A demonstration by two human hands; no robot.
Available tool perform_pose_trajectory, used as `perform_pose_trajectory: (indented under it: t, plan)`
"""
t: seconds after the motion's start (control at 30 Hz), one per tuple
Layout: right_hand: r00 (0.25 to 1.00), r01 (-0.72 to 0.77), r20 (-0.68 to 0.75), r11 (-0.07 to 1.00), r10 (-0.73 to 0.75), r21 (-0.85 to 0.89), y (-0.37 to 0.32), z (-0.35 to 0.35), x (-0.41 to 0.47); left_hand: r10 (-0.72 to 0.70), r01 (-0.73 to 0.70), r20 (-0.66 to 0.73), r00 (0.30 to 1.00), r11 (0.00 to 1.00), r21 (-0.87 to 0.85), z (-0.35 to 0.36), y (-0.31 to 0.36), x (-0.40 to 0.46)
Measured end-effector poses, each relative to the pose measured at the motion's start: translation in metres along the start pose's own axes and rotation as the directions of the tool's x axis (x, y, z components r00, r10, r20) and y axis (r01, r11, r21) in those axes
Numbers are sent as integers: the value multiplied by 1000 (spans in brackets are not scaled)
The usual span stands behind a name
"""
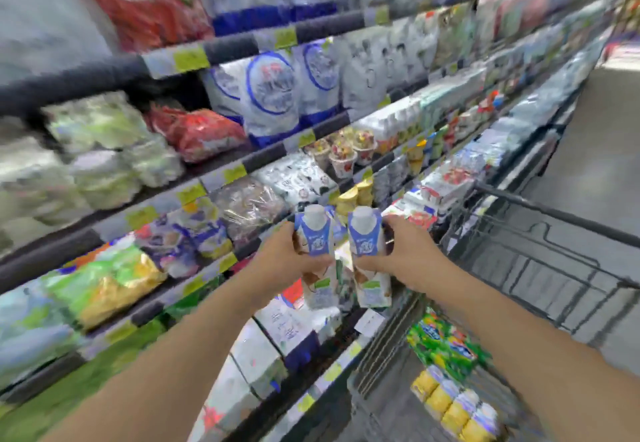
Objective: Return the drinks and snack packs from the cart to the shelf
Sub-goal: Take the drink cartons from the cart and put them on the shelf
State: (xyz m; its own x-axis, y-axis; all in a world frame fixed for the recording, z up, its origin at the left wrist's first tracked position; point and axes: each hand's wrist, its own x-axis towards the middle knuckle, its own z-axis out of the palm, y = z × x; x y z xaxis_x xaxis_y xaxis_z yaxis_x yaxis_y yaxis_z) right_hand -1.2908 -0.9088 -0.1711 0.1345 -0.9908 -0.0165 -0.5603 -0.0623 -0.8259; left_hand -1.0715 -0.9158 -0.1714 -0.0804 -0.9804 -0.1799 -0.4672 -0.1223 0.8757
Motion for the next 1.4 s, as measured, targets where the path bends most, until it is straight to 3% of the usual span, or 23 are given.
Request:
perform_pose_trajectory:
  t: [0.17, 0.3, 0.5, 0.67, 1.0, 1.2, 1.4]
  plan:
    - [965, 233, 135, 972, -226, -31, -107, 69, -17, 1, -12, -228, 974, 999, -48, -114, -24, -86]
    - [903, 361, 259, 932, -342, -25, -192, 159, -39, -56, 17, -412, 909, 995, -97, -200, -72, -176]
    - [764, 491, 444, 868, -468, 70, -320, 337, -109, -173, 99, -617, 768, 983, -153, -330, -161, -339]
    - [598, 564, 576, 803, -557, 191, -415, 476, -184, -223, 181, -736, 639, 974, -137, -423, -225, -473]
    - [375, 579, 672, 727, -639, 368, -537, 671, -276, -315, 226, -876, 364, 943, -246, -535, -315, -638]
    - [296, 597, 671, 680, -680, 425, -596, 735, -282, -341, 199, -899, 275, 935, -294, -595, -343, -664]
    - [282, 587, 656, 667, -700, 460, -652, 776, -272, -344, 216, -919, 190, 928, -303, -657, -354, -669]
